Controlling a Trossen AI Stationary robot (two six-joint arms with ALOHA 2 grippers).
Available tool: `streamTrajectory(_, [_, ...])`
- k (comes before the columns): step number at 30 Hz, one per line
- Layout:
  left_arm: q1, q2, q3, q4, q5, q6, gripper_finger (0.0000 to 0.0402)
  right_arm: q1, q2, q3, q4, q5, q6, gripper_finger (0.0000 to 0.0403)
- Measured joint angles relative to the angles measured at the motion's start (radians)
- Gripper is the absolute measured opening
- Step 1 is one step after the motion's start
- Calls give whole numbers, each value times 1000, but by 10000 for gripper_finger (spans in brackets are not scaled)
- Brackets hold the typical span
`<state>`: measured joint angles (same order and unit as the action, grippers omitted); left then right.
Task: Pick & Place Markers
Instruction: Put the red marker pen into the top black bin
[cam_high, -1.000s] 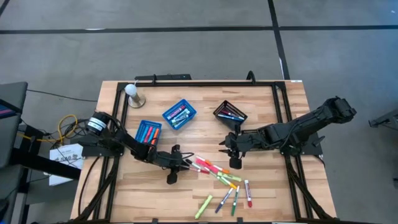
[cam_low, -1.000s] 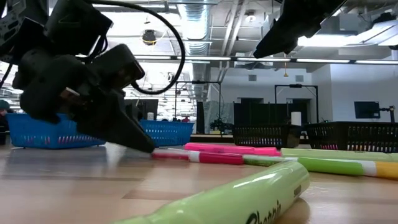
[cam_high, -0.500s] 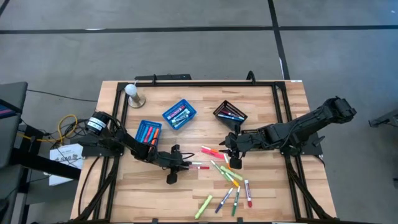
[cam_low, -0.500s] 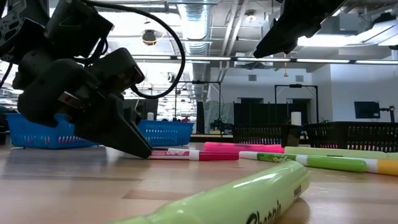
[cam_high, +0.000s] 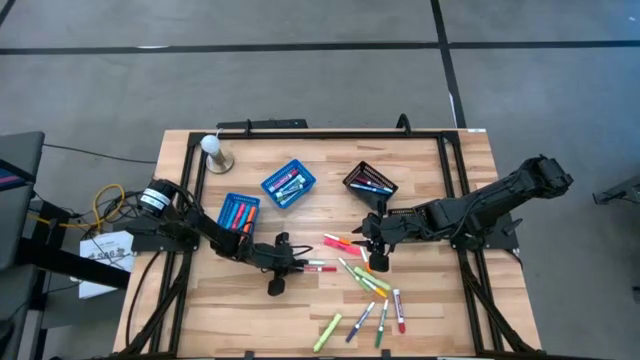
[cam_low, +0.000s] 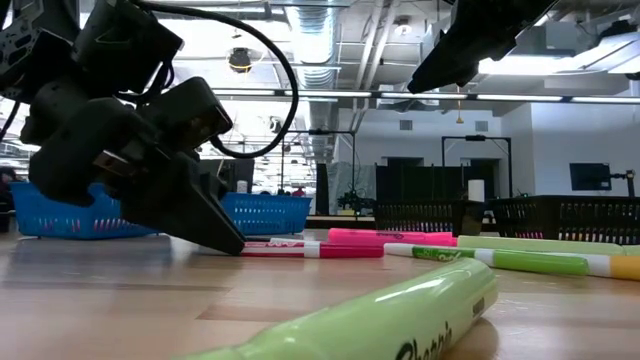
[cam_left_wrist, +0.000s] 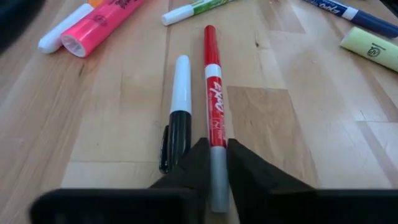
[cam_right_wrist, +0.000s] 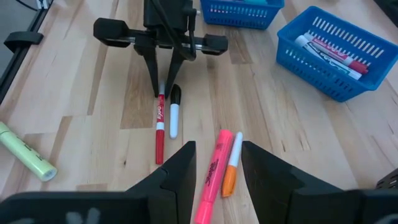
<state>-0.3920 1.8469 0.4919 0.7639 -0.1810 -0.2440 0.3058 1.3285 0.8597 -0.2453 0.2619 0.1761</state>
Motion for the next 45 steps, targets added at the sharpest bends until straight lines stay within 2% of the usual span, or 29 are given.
streamTrajectory(3, [0,-7,0,-2,0,0,22,0,0,0,0,0,0,118])
streamTrajectory(7, [0,-41,4,-14,-1,7,30,0,1,0,1,1,0,118])
streamTrajectory(12, [-1,-148,8,-9,-26,104,28,-5,52,1,23,3,-4,118])
streamTrajectory(17, [11,-272,2,-39,-85,190,30,-27,141,5,105,-3,-118,118])
streamTrajectory(22, [17,-360,-28,-110,-138,207,32,-46,181,34,113,-101,-158,118])
streamTrajectory(24, [17,-383,-44,-110,-151,207,29,-49,183,35,122,-109,-158,118])
streamTrajectory(37, [56,-381,-51,-77,-204,209,31,-78,217,40,303,-106,-151,118])
streamTrajectory(45, [58,-380,-50,-51,-209,233,30,-92,214,37,303,-106,-158,118])
